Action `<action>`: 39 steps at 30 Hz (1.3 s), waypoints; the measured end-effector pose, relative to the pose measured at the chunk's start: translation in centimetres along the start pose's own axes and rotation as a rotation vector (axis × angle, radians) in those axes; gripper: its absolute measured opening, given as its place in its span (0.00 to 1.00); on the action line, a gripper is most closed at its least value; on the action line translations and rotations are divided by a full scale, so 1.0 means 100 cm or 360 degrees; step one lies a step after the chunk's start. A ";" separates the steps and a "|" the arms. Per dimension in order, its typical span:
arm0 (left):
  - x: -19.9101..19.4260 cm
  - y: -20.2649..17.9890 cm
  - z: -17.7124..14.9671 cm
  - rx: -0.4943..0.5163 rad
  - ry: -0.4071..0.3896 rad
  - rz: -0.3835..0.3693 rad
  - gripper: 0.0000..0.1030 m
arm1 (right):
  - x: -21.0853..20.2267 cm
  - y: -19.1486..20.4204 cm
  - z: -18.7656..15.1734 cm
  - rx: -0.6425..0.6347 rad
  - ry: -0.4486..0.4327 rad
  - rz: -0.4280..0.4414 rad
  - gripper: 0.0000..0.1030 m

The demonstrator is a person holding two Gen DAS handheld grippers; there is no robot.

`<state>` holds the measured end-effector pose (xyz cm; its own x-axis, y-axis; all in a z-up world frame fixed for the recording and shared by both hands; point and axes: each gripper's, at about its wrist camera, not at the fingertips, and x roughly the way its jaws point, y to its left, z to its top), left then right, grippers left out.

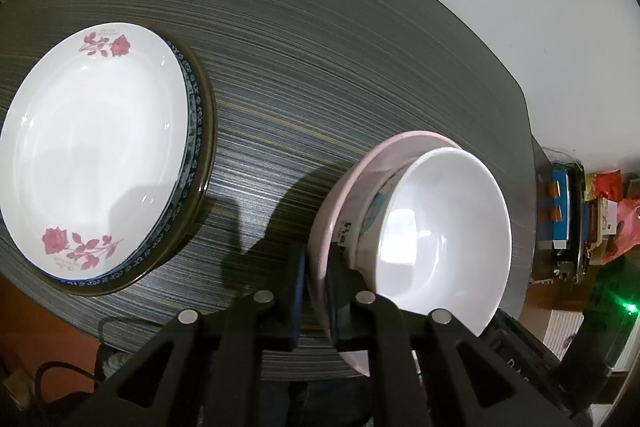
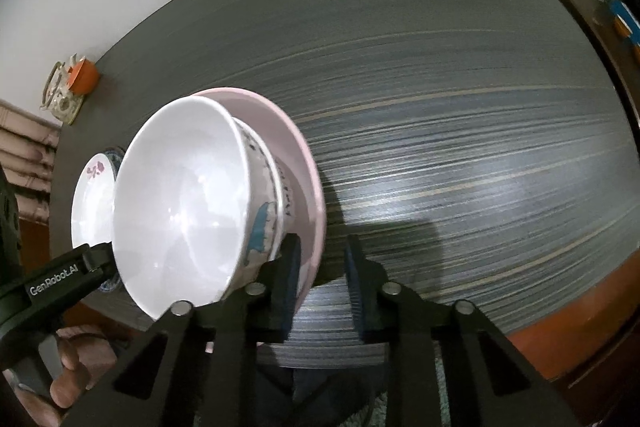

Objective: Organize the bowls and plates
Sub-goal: 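Carry the bowl stack over the pink-rose plate stack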

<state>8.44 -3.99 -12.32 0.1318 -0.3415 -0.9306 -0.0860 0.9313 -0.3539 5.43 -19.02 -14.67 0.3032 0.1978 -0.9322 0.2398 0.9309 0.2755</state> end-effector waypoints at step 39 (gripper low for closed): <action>-0.016 0.001 0.000 0.0055 -0.0074 -0.0003 0.07 | -0.016 0.002 0.000 -0.0035 -0.0132 0.0022 0.13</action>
<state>8.26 -3.37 -10.82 0.1774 -0.3377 -0.9244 -0.0514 0.9348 -0.3514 4.97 -19.16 -13.18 0.3818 0.1855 -0.9054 0.2149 0.9350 0.2822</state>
